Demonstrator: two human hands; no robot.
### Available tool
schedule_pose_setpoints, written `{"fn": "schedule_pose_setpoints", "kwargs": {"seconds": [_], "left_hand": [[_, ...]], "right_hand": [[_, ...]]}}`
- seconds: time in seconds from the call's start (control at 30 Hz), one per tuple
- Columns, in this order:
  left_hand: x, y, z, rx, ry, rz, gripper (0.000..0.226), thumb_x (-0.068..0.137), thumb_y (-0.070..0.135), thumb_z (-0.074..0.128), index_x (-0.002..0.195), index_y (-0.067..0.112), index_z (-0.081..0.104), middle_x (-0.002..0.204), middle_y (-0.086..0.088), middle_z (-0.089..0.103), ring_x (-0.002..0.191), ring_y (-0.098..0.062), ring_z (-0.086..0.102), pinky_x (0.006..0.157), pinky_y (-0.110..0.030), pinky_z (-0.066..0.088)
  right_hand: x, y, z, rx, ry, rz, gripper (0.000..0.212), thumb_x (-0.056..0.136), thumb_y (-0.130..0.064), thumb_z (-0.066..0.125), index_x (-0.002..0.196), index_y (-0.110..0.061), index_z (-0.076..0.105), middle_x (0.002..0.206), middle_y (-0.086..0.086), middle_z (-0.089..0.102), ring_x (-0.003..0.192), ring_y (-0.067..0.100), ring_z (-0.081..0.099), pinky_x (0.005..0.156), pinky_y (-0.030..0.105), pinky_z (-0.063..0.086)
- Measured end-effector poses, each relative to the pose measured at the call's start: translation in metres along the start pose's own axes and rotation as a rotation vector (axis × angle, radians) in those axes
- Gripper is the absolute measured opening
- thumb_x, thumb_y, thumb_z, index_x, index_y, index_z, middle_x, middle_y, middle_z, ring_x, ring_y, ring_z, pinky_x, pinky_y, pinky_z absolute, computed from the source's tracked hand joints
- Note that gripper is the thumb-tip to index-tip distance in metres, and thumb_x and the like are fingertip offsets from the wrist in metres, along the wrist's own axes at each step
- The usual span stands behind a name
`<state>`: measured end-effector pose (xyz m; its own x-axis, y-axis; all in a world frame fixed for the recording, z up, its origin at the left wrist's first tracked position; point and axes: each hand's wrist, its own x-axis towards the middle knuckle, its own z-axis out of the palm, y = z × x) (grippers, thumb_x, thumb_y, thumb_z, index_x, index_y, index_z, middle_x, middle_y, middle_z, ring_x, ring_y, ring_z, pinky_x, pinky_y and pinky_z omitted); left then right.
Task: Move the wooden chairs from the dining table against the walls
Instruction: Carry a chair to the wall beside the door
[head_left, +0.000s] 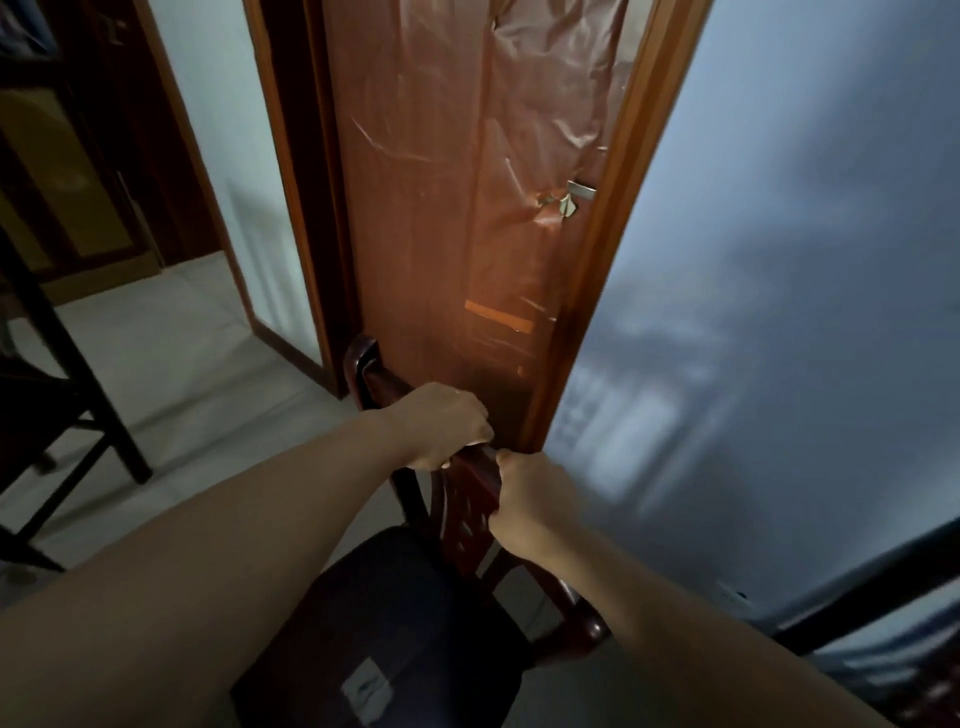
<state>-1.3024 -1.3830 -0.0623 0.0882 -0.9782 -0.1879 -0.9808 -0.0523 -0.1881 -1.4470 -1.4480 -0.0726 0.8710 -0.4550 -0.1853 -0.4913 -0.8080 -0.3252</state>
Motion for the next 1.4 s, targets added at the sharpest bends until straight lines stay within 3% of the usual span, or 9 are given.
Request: {"fn": "schedule_pose_setpoints", "kwargs": {"seconds": [0.1,0.37,0.67,0.83,1.0,1.2,1.4], "left_hand": [[0.026,0.021,-0.013,0.023,0.022,0.045,0.029,0.077,0.02,0.071,0.103,0.015,0.06,0.103,-0.003,0.06,0.101,-0.024,0.056,0.072,-0.036,0.049],[0.113,0.076,-0.044,0.085,0.106,0.101,0.033,0.077,0.023,0.07,0.108,0.017,0.059,0.102,-0.004,0.064,0.098,-0.027,0.06,0.065,-0.033,0.04],[0.23,0.123,-0.068,0.047,0.123,0.053,0.026,0.078,0.012,0.063,0.103,0.014,0.06,0.097,-0.007,0.063,0.093,-0.029,0.06,0.061,-0.032,0.031],[0.293,0.135,-0.063,0.009,0.13,-0.025,0.026,0.082,0.008,0.058,0.107,0.013,0.059,0.099,-0.008,0.065,0.095,-0.029,0.06,0.065,-0.032,0.036],[0.33,0.127,-0.045,-0.114,0.208,-0.135,0.038,0.084,0.014,0.061,0.121,0.017,0.053,0.112,-0.004,0.063,0.103,-0.027,0.058,0.074,-0.035,0.042],[0.366,0.123,-0.027,-0.063,0.27,-0.277,0.036,0.091,0.018,0.049,0.127,0.019,0.045,0.119,-0.002,0.06,0.108,-0.025,0.057,0.086,-0.034,0.041],[0.39,0.129,-0.018,-0.082,0.253,-0.351,0.037,0.094,0.015,0.041,0.13,0.017,0.042,0.131,-0.006,0.053,0.117,-0.027,0.052,0.091,-0.037,0.04]], "right_hand": [[-0.012,0.031,-0.018,-0.044,0.03,0.041,0.034,0.082,-0.017,0.064,0.115,-0.02,0.056,0.101,0.002,0.064,0.09,0.022,0.065,0.069,0.027,0.046],[-0.018,0.127,-0.062,-0.127,0.05,0.117,0.027,0.074,-0.01,0.062,0.099,-0.018,0.059,0.08,0.0,0.054,0.075,0.022,0.059,0.063,0.027,0.042],[0.012,0.249,-0.099,-0.145,0.051,0.161,0.028,0.079,-0.012,0.06,0.106,-0.017,0.058,0.099,0.005,0.064,0.088,0.025,0.063,0.073,0.031,0.05],[0.04,0.309,-0.097,-0.138,0.15,0.192,0.024,0.084,-0.021,0.064,0.105,-0.018,0.053,0.101,0.003,0.065,0.091,0.022,0.062,0.07,0.029,0.042],[0.074,0.34,-0.086,-0.082,0.242,0.197,0.035,0.085,-0.022,0.066,0.117,-0.018,0.053,0.11,0.004,0.065,0.1,0.023,0.063,0.078,0.031,0.046],[0.101,0.37,-0.086,-0.085,0.268,0.235,0.027,0.09,-0.013,0.061,0.116,-0.013,0.055,0.111,0.006,0.066,0.099,0.024,0.065,0.077,0.032,0.051],[0.115,0.392,-0.081,-0.136,0.24,0.281,0.019,0.095,-0.015,0.055,0.114,-0.012,0.053,0.107,0.007,0.068,0.094,0.023,0.068,0.071,0.031,0.052]]}}
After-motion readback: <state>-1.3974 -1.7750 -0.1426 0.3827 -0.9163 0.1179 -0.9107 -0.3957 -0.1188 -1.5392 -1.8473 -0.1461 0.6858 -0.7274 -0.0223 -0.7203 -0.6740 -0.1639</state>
